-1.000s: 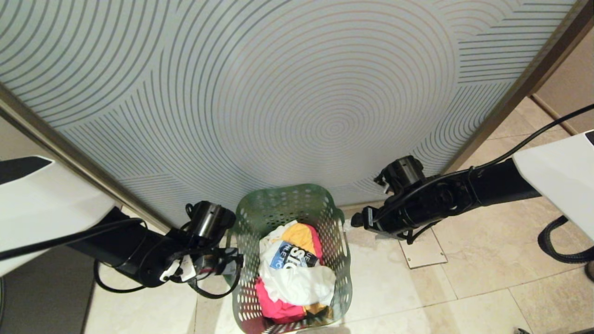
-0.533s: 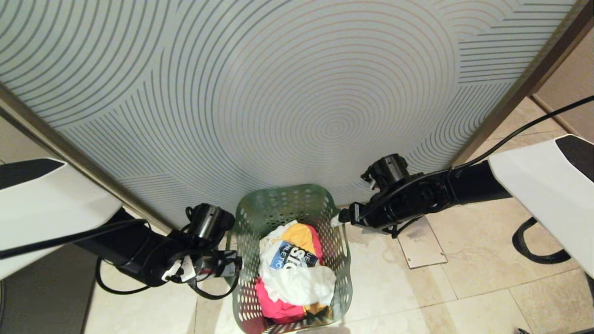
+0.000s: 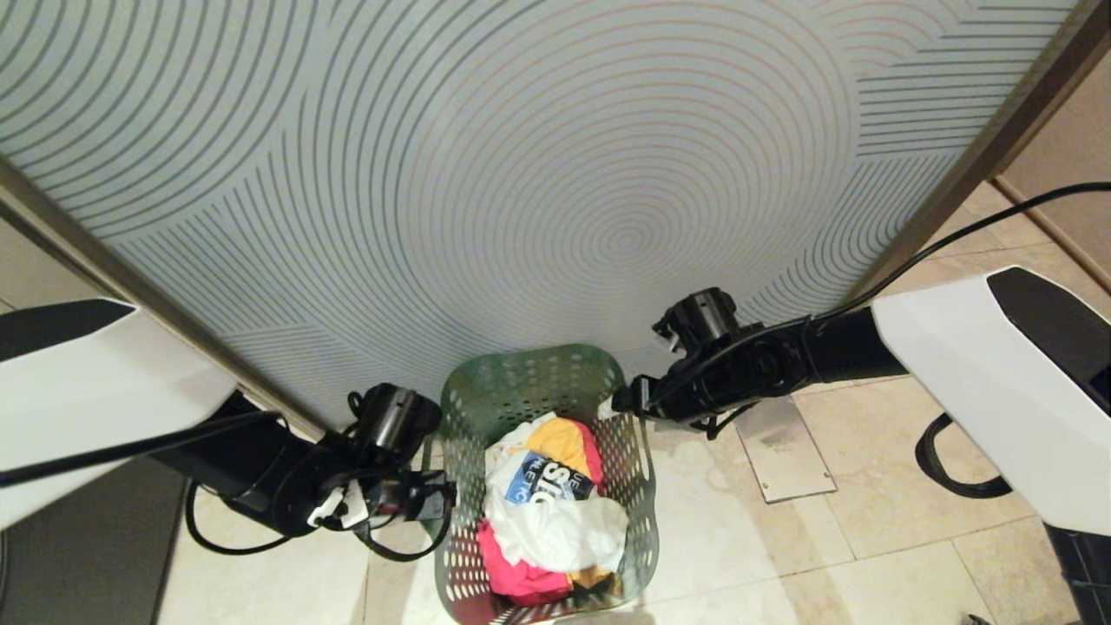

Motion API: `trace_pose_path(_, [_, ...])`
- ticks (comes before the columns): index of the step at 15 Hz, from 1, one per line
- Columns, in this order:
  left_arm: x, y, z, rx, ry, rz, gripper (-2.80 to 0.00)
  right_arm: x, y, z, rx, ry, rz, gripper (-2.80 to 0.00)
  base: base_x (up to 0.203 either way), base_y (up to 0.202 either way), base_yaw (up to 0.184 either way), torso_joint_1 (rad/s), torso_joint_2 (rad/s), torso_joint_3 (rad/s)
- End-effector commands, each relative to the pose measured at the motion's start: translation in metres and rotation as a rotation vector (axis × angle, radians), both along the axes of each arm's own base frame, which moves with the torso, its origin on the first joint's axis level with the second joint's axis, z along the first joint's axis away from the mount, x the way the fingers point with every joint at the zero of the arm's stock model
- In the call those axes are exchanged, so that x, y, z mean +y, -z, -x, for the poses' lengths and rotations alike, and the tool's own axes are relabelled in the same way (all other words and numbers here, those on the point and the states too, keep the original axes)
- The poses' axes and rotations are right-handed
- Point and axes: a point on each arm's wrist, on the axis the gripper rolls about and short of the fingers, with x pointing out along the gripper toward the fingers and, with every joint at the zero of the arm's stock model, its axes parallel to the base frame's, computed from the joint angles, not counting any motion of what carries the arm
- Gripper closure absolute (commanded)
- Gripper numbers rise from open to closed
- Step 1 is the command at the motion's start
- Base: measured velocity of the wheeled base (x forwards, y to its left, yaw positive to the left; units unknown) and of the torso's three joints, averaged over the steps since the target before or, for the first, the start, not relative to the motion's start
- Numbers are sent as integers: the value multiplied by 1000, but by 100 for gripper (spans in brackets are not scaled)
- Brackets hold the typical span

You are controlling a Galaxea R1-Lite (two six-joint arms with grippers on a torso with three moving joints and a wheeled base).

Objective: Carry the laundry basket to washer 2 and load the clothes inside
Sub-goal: Pick up the clothes basket and put it beside the washing machine

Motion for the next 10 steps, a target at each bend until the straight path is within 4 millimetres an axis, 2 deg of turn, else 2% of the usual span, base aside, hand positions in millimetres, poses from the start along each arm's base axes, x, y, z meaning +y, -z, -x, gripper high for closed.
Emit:
trace_pose_path(1, [-1, 1, 0, 7, -2, 22, -280, 5, 2, -1, 1, -6, -5, -280, 0, 0, 0, 0, 0, 0])
trace_pose_path(7, [-7, -5, 3, 37, -41, 177, -280, 11, -3, -2, 0, -52, -55, -280, 0, 0, 0, 0, 0, 0])
trace_pose_path(10, [-6, -12, 7, 85, -54, 268, -280, 22, -3, 4, -1, -79, -57, -280, 0, 0, 0, 0, 0, 0])
